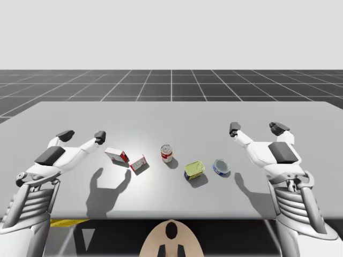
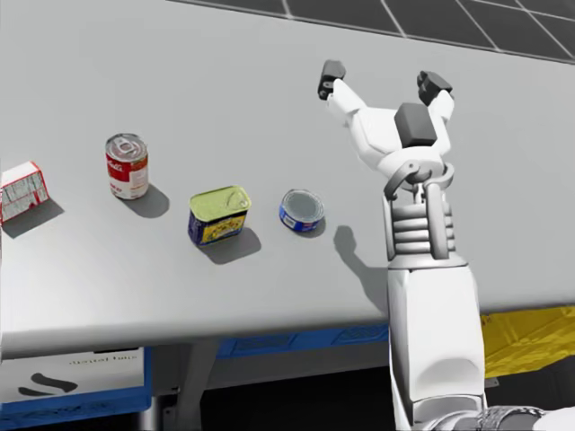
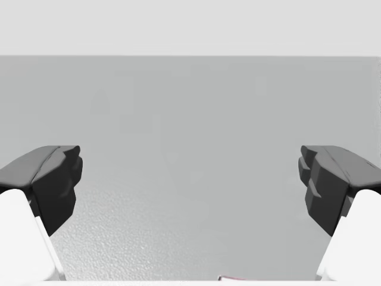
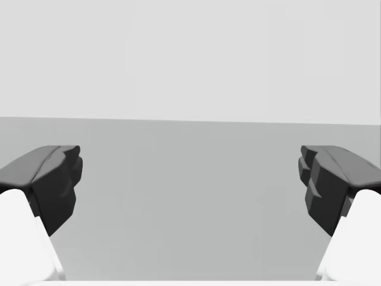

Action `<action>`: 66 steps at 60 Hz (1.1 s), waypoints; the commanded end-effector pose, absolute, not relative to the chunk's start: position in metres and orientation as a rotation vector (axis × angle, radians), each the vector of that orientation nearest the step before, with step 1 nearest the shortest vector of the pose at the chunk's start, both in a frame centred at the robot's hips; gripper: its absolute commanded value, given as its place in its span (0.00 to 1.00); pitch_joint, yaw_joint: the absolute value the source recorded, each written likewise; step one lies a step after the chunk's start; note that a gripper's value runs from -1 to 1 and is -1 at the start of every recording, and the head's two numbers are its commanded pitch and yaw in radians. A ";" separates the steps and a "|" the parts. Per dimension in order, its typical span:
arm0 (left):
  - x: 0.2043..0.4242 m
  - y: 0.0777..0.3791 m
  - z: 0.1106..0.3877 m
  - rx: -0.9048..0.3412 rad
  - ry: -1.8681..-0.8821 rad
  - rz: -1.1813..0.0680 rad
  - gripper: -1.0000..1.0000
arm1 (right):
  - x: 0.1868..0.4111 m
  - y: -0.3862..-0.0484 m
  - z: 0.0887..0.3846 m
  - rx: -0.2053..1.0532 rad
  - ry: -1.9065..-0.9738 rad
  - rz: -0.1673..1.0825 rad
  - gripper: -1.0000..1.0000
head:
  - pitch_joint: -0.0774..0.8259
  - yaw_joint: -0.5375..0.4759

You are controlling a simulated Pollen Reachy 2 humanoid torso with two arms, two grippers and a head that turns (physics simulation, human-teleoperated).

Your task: Lift the tuna fish can off the table.

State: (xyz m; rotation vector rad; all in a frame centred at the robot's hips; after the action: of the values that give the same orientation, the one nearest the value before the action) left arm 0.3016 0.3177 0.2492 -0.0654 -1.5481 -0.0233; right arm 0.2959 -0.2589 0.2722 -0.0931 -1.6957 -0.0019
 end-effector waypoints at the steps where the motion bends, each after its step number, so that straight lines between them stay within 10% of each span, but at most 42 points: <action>1: 0.302 0.317 0.250 -0.072 -1.551 -0.026 0.00 | 0.296 -0.258 0.272 -0.092 -1.692 0.004 0.00 | 0.95 0.17; 39: 0.301 0.313 0.245 -0.074 -1.530 -0.024 0.00 | 0.231 -0.264 0.229 0.117 -1.421 0.292 0.00 | 0.90 0.19; 66: 0.301 0.311 0.244 -0.071 -1.526 -0.018 0.00 | 0.246 -0.266 0.170 0.171 -1.265 0.359 0.00 | 0.91 0.19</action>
State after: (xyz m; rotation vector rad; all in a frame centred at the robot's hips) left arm 0.3010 0.3114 0.2440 -0.0729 -1.5262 -0.0190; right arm 0.2383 -0.2668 0.1868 0.1565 -1.3140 0.3364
